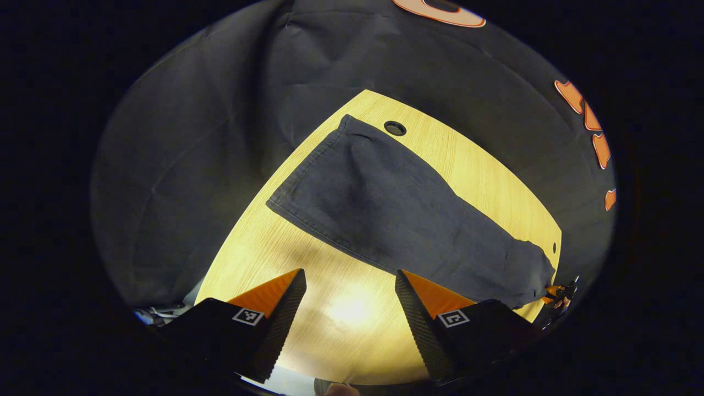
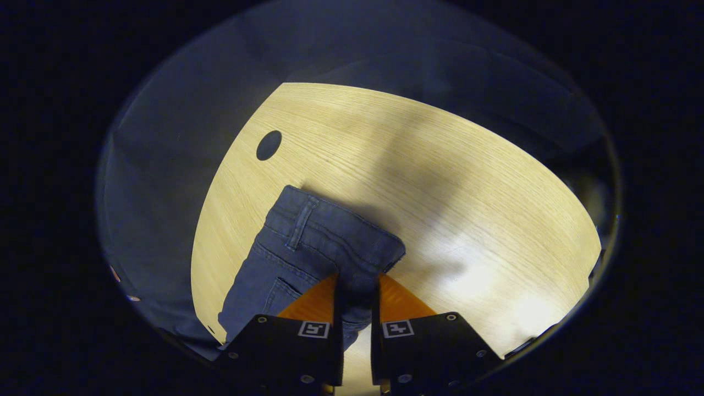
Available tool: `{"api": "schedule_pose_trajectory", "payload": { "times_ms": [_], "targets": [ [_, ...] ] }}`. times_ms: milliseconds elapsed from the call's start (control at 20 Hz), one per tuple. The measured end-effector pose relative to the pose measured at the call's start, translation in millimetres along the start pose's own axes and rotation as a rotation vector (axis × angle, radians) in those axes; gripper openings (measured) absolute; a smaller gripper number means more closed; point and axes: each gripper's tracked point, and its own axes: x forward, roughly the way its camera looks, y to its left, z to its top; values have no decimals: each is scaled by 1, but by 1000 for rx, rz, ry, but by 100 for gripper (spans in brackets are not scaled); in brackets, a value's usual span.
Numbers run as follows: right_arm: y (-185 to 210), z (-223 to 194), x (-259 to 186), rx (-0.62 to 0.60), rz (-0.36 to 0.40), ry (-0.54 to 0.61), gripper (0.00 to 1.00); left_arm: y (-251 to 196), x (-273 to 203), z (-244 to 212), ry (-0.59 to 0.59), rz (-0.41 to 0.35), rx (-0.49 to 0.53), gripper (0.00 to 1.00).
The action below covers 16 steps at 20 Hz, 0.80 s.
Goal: Grasp the waist and the cuffs of the jeans and fold them to make the two legs overlap; first hold the waist and fold one-third of the jeans toward the cuffs, then hold the cuffs and fold the remaining one-third in the same direction to finish folding.
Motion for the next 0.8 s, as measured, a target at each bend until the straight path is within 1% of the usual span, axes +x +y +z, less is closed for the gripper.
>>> {"api": "schedule_pose_trajectory", "payload": {
  "times_ms": [50, 100, 150, 250, 300, 350, 400, 500, 550, 700, 800],
  "targets": [
    [1, 2, -3, 2, 7, -10, 20, -2, -1, -1, -2, -4, 1, 99],
    [3, 2, -6, 6, 13, -16, 20, -3, -5, -3, -4, -4, 3, 96],
    [3, 2, -10, 7, 19, -23, 20, -4, -7, -4, -9, -3, 5, 99],
    [9, 5, -18, -1, 51, -39, 20, -6, -11, -5, -17, -6, -2, 99],
    [14, 4, -23, -8, 79, -35, 21, -5, -13, -4, -22, -9, -9, 99],
    [20, 4, -28, -10, 112, -40, 20, -3, -14, -5, -29, -14, -16, 96],
    [26, 6, -35, -11, 145, -44, 20, -3, -13, -6, -31, -15, -22, 99],
    [38, 7, -48, -14, 196, -70, 20, -6, -13, -8, -36, -32, -28, 99],
    [44, 7, -54, -23, 214, -85, 20, -7, -11, -9, -41, -45, -20, 99],
    [66, 2, -81, -51, 296, -134, 20, -5, -12, -9, -35, -41, 30, 99],
    [81, -6, -100, -70, 341, -163, 20, -7, -11, -11, -37, -60, 70, 99]
  ]
}}
